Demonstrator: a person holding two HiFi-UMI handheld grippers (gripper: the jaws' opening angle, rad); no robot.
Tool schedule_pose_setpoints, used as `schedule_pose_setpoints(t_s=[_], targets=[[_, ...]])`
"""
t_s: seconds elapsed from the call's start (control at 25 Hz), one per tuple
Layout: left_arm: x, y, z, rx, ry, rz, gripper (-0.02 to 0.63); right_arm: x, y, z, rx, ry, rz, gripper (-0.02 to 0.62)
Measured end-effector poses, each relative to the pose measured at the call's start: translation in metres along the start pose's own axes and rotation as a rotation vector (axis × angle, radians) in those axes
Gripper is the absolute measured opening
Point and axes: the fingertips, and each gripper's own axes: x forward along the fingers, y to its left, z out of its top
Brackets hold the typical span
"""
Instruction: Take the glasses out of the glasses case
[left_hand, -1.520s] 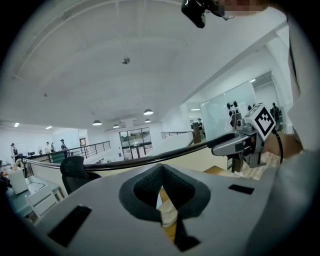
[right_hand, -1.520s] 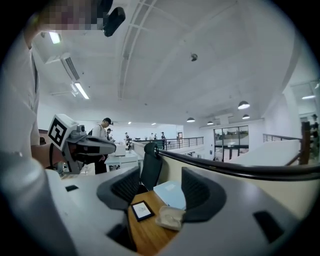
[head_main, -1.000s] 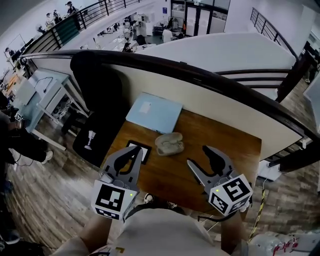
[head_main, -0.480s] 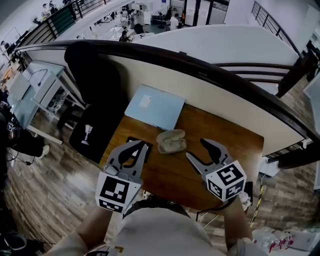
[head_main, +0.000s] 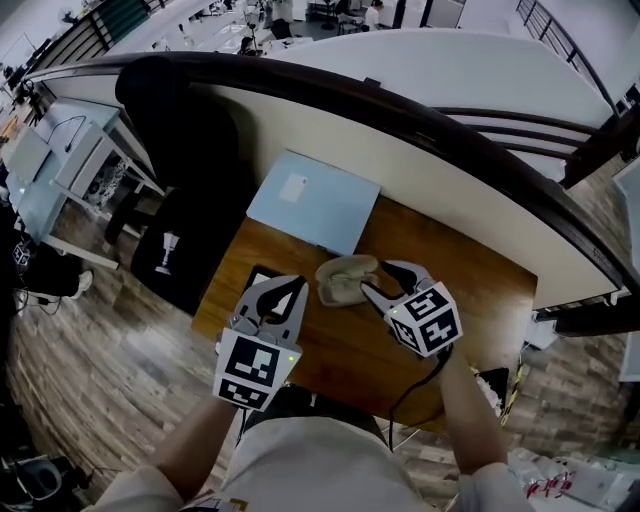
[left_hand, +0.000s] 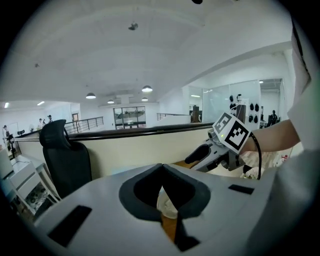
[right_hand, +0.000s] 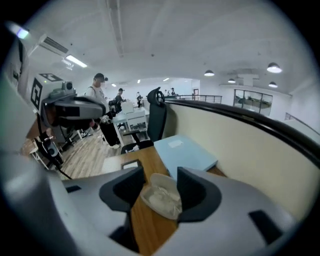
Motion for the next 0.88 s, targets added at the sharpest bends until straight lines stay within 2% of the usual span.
schedule_pose_setpoints(t_s=[0.32,0.64,0.88], targets=[[0.049,0.007,-0.065,-0.028,0.105,-0.034,0.002,0.077,-0.012,-0.062,-0.119,0.209,0.030,0.219],[0.070,0.009,-0.126,-0.043,0.199,-0.074,0.002,0.134,-0.020,-0.125,-0.241,0.399,0.062,0.204],[0.076,0.012,-0.157,-0.042,0.244,-0.082,0.002,0.158,-0.021,-0.144,-0.321,0.451,0.077,0.198]])
